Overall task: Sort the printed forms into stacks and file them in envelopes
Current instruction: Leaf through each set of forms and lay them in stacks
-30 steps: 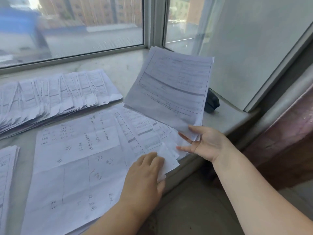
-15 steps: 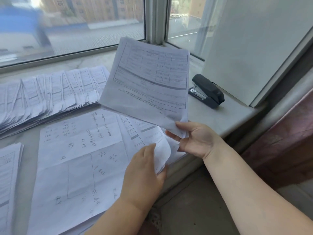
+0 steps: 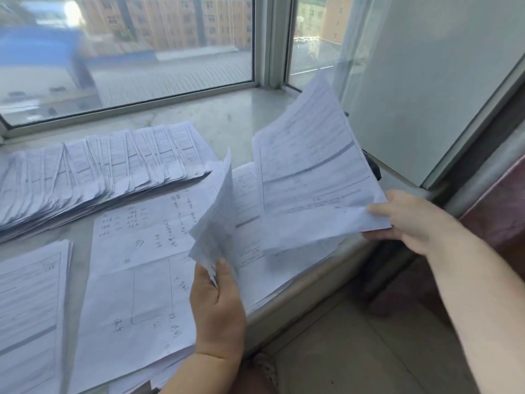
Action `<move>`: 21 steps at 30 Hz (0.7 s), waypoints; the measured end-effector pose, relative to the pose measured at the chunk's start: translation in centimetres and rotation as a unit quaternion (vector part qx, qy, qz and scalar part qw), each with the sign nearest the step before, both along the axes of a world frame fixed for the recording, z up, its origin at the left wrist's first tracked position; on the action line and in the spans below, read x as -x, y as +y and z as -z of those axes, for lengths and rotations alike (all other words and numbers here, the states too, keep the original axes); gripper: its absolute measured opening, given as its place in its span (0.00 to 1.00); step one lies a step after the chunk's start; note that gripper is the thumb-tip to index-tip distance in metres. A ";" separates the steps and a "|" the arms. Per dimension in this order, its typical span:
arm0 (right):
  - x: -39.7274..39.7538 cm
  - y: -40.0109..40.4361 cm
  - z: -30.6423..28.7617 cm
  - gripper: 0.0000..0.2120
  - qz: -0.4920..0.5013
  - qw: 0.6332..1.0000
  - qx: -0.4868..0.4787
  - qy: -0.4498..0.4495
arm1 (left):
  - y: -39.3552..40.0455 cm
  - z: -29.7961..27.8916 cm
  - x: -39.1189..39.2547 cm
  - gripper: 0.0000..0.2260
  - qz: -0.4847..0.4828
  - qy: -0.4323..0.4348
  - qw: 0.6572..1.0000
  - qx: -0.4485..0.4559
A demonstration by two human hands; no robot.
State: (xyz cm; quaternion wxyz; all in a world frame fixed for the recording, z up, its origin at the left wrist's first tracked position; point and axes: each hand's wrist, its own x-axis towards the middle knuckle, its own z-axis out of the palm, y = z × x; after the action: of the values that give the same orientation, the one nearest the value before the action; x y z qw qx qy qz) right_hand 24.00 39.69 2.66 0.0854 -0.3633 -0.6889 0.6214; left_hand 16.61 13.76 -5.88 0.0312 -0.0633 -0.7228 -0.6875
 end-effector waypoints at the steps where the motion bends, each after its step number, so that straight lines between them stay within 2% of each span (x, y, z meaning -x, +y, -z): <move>1: -0.4 0.4 -0.7 0.12 -0.041 0.999 -0.008 -0.029 | -0.2 -0.2 0.1 0.08 -0.003 0.004 1.000 -0.010; 5: 1.2 -1.2 -0.6 0.11 -0.150 0.984 0.007 -0.099 | -0.4 -0.6 0.0 0.15 0.009 0.029 0.999 -0.011; 12: 5.0 -6.3 5.4 0.11 -0.219 0.960 0.082 -0.152 | 1.1 -0.5 0.2 0.11 0.066 0.081 0.994 0.013; 13: 5.0 -6.4 6.1 0.10 -0.211 0.963 0.081 -0.148 | 1.3 -0.1 0.3 0.13 0.096 0.076 0.992 0.028; 15: 4.8 -6.3 6.9 0.08 -0.183 0.972 0.018 -0.144 | 1.6 0.6 0.4 0.19 0.180 0.068 0.977 0.088; 16: 4.5 -6.1 6.9 0.07 -0.161 0.975 -0.025 -0.151 | 1.7 1.0 0.4 0.21 0.223 0.074 0.960 0.150; 18: 3.3 -5.8 6.6 0.06 -0.094 0.980 -0.095 -0.146 | 1.8 1.4 0.4 0.21 0.298 0.101 0.902 0.297; 19: 2.6 -5.7 6.3 0.06 -0.052 0.981 -0.134 -0.132 | 1.7 1.5 0.4 0.21 0.324 0.100 0.877 0.342; 21: 1.1 -6.1 5.7 0.08 0.030 0.973 -0.211 -0.090 | 1.2 0.9 0.4 0.21 0.344 0.084 0.867 0.350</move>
State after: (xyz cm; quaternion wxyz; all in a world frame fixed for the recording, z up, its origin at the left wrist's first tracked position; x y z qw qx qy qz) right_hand 22.87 33.61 -3.02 0.1164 -0.4117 -0.7982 0.4241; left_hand 16.24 14.99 -6.75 -0.1711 -0.3721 -0.8430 -0.3488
